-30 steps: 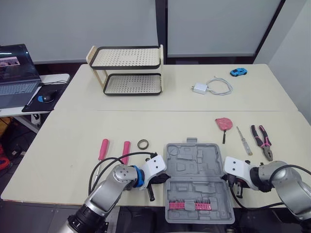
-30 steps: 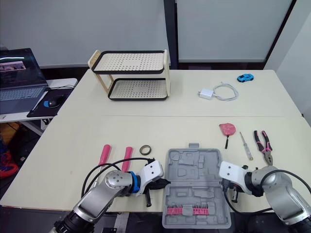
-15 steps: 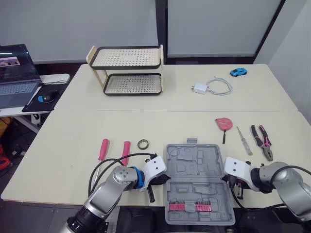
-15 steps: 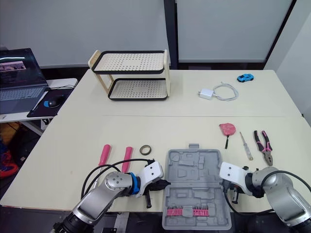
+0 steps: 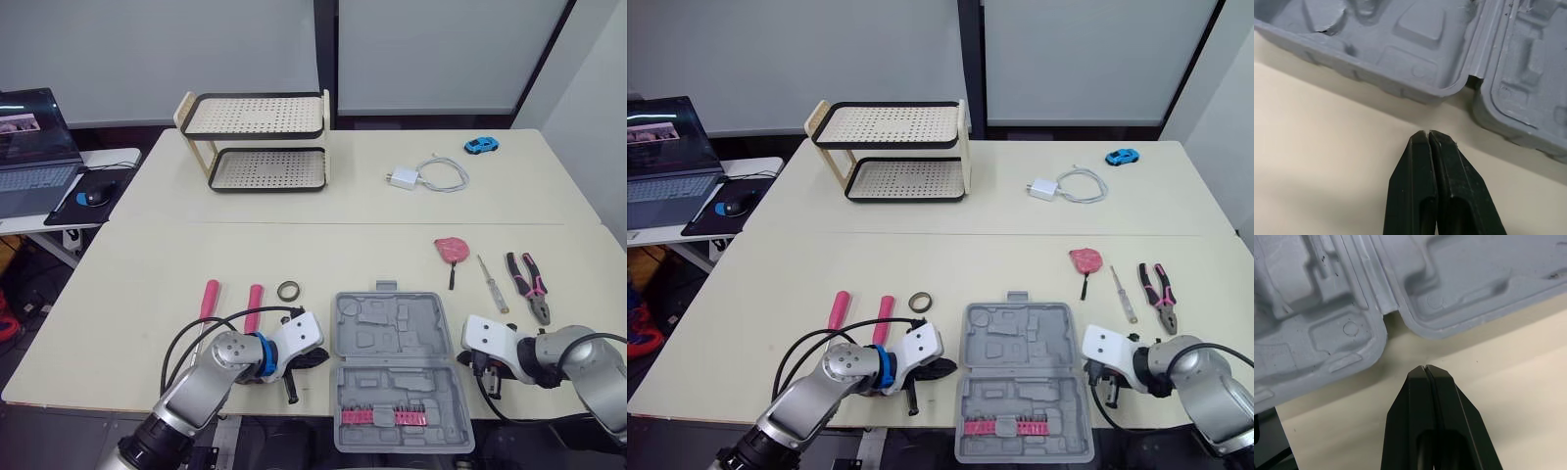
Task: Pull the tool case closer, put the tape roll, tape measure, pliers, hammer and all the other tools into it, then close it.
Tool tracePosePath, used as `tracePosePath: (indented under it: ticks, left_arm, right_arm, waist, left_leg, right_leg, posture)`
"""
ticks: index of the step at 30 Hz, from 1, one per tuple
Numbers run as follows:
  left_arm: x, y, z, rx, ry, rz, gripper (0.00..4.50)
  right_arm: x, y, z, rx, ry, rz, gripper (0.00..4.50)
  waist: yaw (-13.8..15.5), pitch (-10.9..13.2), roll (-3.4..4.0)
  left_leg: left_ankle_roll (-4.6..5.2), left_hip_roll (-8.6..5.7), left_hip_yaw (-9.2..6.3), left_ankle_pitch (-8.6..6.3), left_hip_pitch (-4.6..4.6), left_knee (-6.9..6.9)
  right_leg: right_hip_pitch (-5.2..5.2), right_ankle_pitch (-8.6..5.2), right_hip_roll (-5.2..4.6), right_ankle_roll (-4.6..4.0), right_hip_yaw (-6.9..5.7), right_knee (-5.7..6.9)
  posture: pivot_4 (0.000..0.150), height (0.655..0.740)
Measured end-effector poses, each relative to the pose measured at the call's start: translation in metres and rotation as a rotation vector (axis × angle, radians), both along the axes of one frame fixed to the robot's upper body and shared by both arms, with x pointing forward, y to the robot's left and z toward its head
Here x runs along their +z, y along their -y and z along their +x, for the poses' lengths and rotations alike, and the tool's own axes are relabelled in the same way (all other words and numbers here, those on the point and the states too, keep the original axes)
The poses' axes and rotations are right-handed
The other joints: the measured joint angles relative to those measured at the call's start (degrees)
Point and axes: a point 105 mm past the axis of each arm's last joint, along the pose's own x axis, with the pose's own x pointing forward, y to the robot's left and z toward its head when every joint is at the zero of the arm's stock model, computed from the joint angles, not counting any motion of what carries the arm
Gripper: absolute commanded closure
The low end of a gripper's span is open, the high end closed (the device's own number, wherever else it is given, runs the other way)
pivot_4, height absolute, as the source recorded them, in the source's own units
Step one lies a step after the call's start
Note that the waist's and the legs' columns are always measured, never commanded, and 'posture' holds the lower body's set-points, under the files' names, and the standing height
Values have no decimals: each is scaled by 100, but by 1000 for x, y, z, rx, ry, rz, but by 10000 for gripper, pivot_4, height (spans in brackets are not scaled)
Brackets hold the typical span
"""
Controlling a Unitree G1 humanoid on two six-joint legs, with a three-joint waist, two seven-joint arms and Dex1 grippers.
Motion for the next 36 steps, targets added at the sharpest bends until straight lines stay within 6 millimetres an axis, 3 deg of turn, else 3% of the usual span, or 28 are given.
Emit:
tracePosePath:
  ticks: [6,12,13,16,19,22,27,31,36]
  left_arm:
    - [33,-26,8,23,96,-24,44395]
    - [93,-62,41,182,332,-180,44395]
    - [102,-74,48,237,363,-203,44395]
    - [117,-131,64,434,395,-220,35705]
    - [120,-182,66,618,400,-247,25592]
    - [114,-217,66,780,404,-266,15254]
    - [82,-272,52,1053,325,-266,333]
    - [62,-302,44,1195,273,-252,333]
    - [72,-321,49,1245,363,-242,333]
  right_arm:
    - [22,23,2,-81,56,31,45000]
    - [72,36,13,-179,238,184,45000]
    - [81,40,15,-213,282,224,45000]
    - [107,62,17,-325,404,306,38994]
    - [122,93,16,-456,519,351,28181]
    - [130,122,16,-579,634,382,16602]
    - [120,180,1,-793,741,321,334]
    - [101,211,-12,-952,798,266,334]
    - [84,234,-23,-1081,830,222,334]
  waist:
    - [-4,3,-4]
    - [27,8,-13]
    - [30,8,-14]
    - [19,9,-14]
    - [14,9,-15]
    - [7,10,-18]
    - [-17,10,-18]
    - [-22,10,-19]
    - [-24,7,-19]
  left_leg:
    - [0,4,1,0,2,-6]
    - [1,3,-5,-1,2,-4]
    - [1,4,-6,-1,1,-5]
    - [1,4,1,-1,3,-9]
    - [3,0,1,-2,2,-11]
    - [3,1,-2,-2,2,-11]
    - [5,2,4,-3,8,-18]
    - [5,2,3,-3,10,-17]
    - [5,2,8,-3,15,-17]
  right_leg:
    - [-1,0,2,0,0,-1]
    - [4,0,2,0,-6,-5]
    - [2,0,2,-1,-7,-4]
    - [1,0,3,-1,-4,-5]
    - [2,0,0,-1,-3,-14]
    - [2,1,0,-1,-4,-12]
    - [0,0,0,-1,1,-9]
    - [-4,0,1,-1,3,0]
    - [-2,1,0,-1,8,2]
  posture:
    - [1500,7400]
    - [1500,7400]
    - [1500,7400]
    - [1500,7400]
    - [1500,7400]
    - [1500,7400]
    - [1500,7400]
    - [1500,7400]
    - [1500,7400]
